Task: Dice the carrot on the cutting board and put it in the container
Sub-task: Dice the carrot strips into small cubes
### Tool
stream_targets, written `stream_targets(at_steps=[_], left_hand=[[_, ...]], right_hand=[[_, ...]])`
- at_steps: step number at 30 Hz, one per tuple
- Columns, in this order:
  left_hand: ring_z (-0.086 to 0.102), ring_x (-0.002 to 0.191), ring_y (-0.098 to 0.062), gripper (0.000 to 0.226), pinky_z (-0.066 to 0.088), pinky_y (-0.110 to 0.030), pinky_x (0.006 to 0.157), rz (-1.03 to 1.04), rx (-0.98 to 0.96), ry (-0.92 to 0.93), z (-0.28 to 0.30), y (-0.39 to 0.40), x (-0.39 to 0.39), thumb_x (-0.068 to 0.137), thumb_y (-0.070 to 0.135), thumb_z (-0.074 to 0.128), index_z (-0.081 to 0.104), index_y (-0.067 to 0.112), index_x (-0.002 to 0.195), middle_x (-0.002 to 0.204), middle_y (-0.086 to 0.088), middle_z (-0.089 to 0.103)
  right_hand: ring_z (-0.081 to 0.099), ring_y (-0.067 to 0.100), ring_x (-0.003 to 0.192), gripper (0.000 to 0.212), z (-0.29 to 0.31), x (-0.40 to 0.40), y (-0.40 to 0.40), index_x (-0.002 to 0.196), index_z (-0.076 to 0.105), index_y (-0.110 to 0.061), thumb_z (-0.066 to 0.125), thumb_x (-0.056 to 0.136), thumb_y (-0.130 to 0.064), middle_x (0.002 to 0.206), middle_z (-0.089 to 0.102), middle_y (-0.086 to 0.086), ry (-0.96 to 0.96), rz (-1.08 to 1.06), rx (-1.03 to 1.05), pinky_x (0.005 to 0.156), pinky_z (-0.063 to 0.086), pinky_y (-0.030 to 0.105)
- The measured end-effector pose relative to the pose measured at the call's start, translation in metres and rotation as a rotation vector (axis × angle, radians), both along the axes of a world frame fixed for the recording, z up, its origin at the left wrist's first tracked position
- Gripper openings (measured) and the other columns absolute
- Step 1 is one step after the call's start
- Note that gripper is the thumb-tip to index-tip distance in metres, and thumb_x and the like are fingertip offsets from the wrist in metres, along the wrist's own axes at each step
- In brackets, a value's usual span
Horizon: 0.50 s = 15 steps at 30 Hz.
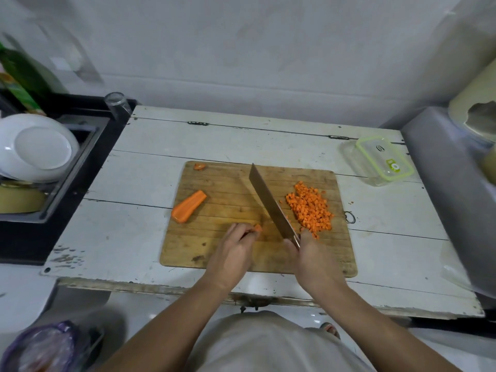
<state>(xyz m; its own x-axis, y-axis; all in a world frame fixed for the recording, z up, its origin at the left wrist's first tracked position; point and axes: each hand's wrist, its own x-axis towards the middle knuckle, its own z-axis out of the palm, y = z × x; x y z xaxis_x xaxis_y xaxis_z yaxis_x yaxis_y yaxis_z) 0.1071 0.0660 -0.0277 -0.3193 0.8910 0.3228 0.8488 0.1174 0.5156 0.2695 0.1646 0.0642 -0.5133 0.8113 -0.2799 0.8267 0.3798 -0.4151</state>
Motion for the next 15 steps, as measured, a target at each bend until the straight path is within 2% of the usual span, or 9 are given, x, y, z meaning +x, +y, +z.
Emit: stream_targets(at_steps=[2,5,8,11,15], left_hand=[[0.060,0.102,-0.018,0.021,0.056,-0.033,0.085,0.011,0.027,-0.002,0.000,0.001,0.001,0.090,-0.004,0.069,0.075,0.005,0.108,0.107,-0.003,0.065],[0.061,0.100,-0.018,0.017,0.056,-0.034,0.086,0.033,0.035,0.010,0.003,0.000,0.001,0.092,-0.001,0.067,0.076,0.005,0.105,0.105,-0.003,0.068],[0.061,0.100,-0.018,0.019,0.056,-0.033,0.087,0.012,0.027,0.023,0.002,0.000,0.000,0.087,-0.006,0.071,0.076,0.006,0.101,0.104,-0.003,0.071],[0.061,0.099,-0.019,0.018,0.057,-0.034,0.084,0.011,0.013,0.036,0.002,0.001,0.000,0.086,-0.008,0.071,0.076,0.006,0.096,0.103,-0.004,0.070],[0.061,0.103,-0.019,0.026,0.057,-0.035,0.086,0.025,-0.017,0.009,-0.001,0.002,-0.001,0.085,-0.011,0.069,0.076,0.006,0.103,0.109,-0.003,0.070]], right_hand=[[0.060,0.019,0.064,0.028,0.003,0.013,-0.003,0.098,0.048,-0.023,0.043,0.103,-0.051,0.074,0.061,-0.002,0.035,0.035,-0.023,0.052,0.045,0.037],[0.057,0.016,0.065,0.028,0.006,0.018,-0.010,0.095,0.049,-0.023,0.045,0.102,-0.049,0.075,0.059,-0.004,0.027,0.112,-0.010,0.051,0.038,0.031],[0.059,0.022,0.075,0.030,0.006,0.017,-0.019,0.096,0.049,-0.021,0.042,0.103,-0.050,0.081,0.060,-0.002,-0.074,0.155,0.012,0.061,0.040,0.035],[0.063,0.025,0.082,0.031,0.005,0.006,-0.023,0.103,0.051,-0.019,0.042,0.104,-0.049,0.090,0.066,0.002,-0.180,0.178,0.103,0.064,0.044,0.035],[0.065,0.030,0.082,0.031,0.002,-0.031,-0.009,0.106,0.049,-0.017,0.042,0.104,-0.048,0.094,0.068,0.007,-0.152,0.141,0.067,0.066,0.051,0.038]])
